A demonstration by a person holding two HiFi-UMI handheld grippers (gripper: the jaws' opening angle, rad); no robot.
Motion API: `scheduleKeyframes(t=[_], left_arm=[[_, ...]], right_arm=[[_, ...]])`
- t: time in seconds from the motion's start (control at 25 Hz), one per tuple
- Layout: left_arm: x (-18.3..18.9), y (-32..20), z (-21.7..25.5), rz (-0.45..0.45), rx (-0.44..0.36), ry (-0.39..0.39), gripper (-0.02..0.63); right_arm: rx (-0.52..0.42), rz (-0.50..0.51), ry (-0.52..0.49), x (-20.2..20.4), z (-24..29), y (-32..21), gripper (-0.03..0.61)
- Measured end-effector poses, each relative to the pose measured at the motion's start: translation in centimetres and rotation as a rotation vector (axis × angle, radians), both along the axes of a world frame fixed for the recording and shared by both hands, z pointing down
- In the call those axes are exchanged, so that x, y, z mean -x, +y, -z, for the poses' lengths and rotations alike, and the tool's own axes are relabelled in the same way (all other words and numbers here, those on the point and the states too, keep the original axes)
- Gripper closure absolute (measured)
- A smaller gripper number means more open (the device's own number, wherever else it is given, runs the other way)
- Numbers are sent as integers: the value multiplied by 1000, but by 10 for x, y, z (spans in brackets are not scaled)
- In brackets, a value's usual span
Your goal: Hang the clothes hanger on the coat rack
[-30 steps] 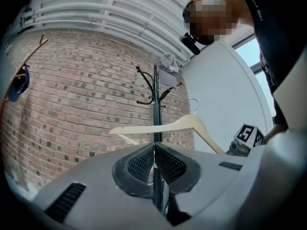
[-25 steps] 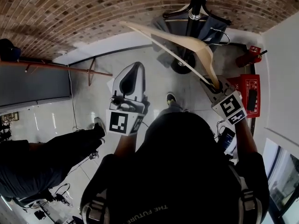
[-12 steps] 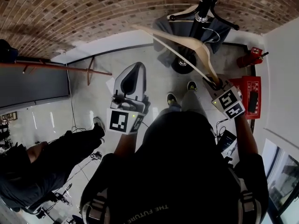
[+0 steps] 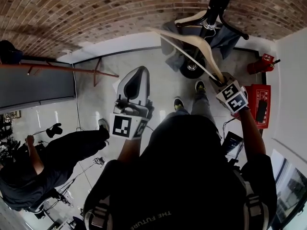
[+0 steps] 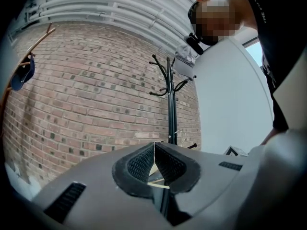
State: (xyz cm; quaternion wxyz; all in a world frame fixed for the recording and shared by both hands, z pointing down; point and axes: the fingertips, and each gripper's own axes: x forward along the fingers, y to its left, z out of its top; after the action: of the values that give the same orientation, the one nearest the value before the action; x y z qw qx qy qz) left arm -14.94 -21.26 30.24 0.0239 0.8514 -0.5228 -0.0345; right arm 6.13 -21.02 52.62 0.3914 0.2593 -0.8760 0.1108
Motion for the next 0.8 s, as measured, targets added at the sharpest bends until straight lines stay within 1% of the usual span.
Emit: scheduleKeyframes(t=[0.32,0.52,0.8], left_arm=[[-4,-11,-11,-21,15,0,591],[-2,-14,-10,-18,20,9,591],[6,-16,-12,-20,3,11,591]], right_arm=[[53,-33,87,-4,-35,-31,557],[80,-31,137,-5,-50,-36,557],[117,-65,178,-5,-67,-42,557]])
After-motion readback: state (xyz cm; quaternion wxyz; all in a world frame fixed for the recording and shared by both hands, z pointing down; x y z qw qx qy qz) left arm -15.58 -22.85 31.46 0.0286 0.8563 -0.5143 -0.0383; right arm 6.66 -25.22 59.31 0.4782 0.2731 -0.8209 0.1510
